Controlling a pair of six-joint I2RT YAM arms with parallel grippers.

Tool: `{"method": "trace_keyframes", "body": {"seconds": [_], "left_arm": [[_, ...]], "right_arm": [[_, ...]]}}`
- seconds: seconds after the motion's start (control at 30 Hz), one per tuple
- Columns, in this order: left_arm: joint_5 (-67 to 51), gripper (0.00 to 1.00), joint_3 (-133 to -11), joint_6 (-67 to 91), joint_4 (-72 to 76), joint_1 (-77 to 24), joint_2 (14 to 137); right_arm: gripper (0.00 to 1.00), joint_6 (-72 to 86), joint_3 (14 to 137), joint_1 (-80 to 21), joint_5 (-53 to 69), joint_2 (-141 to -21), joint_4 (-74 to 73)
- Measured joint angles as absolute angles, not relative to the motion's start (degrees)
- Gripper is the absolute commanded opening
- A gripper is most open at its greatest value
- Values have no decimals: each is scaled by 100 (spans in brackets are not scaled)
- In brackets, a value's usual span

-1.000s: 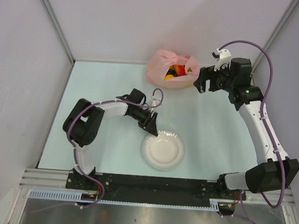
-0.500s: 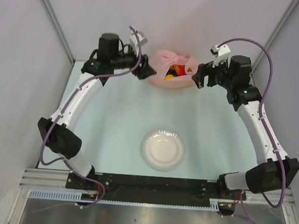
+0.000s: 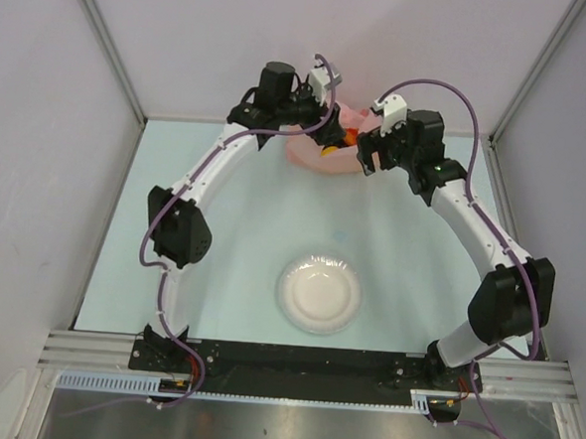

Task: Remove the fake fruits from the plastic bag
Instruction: Adjust the plastic bag at the center of the board.

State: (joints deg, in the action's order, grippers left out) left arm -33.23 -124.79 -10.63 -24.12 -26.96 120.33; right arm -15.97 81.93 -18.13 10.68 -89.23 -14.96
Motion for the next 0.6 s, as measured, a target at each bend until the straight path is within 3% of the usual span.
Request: {"method": "trace_keyframes", "body": {"seconds": [0.03,0.07,0.13,0.17,0.23,0.4,0.5,0.6], "left_arm": [[-3260,72,-12532,-1096,-2423,-2718,12145],[-3173,58,-12584,-1127,-2432,-2742,12232],[-3000,40,-12685,-1201,-2436,-2792,12337],[-2906,20,-12713,-1245,-2414,-2812,12350],[-2757,1,-12759,-1267,-2379,-2840,12344],[-2436,0,-12444,-1243,-2189,-2875,12009],[-2314,0,-11605,-1138,-2121,-2873,11292],[-2226,0,-10156,-1004,-1953,-2873,10060]], "right_arm": [[89,-1614,8184,-1826,961,-8995,-1424],[87,-1619,8182,-1837,858,-9061,-1347],[82,-1612,8182,-1861,648,-9161,-1155],[81,-1608,8182,-1865,565,-9188,-1090],[78,-1568,8182,-1870,325,-9227,-921],[62,-1417,8191,-1839,-196,-9295,-484],[53,-1374,8200,-1765,-340,-9404,-471],[54,-1334,8169,-1579,-231,-9373,-873]]}}
